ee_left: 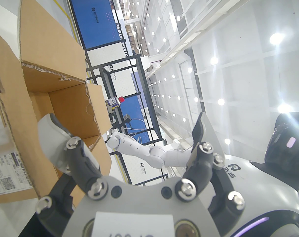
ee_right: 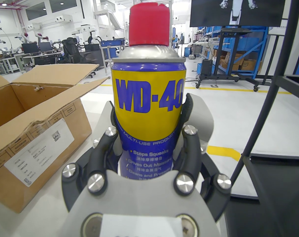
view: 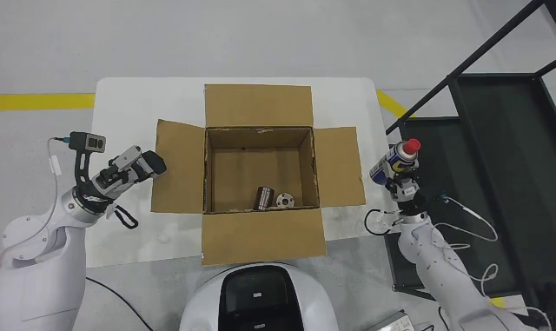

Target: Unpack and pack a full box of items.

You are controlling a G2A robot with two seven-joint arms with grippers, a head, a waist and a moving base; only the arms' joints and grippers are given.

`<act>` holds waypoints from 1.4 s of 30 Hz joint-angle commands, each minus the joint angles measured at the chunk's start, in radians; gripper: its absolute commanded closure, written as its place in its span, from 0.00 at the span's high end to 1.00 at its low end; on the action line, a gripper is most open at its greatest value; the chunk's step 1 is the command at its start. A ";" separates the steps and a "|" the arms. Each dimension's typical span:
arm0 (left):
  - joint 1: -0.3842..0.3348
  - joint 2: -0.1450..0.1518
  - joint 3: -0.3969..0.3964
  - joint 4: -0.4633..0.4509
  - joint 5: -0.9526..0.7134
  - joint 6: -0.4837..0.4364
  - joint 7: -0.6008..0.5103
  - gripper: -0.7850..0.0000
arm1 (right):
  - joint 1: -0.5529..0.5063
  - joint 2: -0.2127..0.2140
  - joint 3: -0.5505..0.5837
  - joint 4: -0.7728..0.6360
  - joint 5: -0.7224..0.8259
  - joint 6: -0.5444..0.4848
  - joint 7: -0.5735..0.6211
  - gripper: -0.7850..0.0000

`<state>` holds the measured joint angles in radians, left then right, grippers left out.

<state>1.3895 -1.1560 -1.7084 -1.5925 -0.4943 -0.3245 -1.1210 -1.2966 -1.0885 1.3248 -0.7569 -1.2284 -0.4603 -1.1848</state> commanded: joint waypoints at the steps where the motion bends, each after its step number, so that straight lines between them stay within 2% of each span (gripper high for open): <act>1: 0.000 0.000 0.000 0.000 0.000 0.000 0.000 1.00 | -0.019 0.018 0.042 -0.071 -0.022 -0.006 0.060 0.00; 9: 0.000 0.000 0.000 0.000 0.000 0.000 0.000 1.00 | -0.091 0.056 0.164 -0.290 -0.021 -0.058 0.266 0.00; 13: 0.000 0.000 0.000 0.000 0.000 0.000 0.000 1.00 | -0.094 0.060 0.188 -0.334 0.007 -0.087 0.342 0.00; 16: 0.000 0.000 0.000 0.000 0.000 0.000 0.000 1.00 | -0.064 0.056 0.175 -0.316 0.033 -0.116 0.377 0.00; 22: 0.000 0.000 0.000 0.000 0.000 0.000 0.000 1.00 | 0.047 0.030 0.095 -0.145 0.029 -0.114 0.349 0.00; 29: 0.000 0.000 0.000 0.000 0.000 0.000 0.000 1.00 | 0.166 -0.010 0.004 0.090 0.017 -0.123 0.215 0.00; 34: 0.000 0.000 0.000 0.000 0.000 0.000 0.000 1.00 | 0.225 -0.038 -0.049 0.237 -0.004 -0.116 0.121 0.00; 42: 0.000 0.000 0.000 0.000 0.000 0.000 0.000 1.00 | 0.291 -0.074 -0.100 0.394 -0.018 -0.099 0.083 0.00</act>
<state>1.3895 -1.1560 -1.7084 -1.5925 -0.4943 -0.3245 -1.1210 -1.0091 -1.1598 1.2288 -0.3737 -1.2450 -0.5602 -1.0986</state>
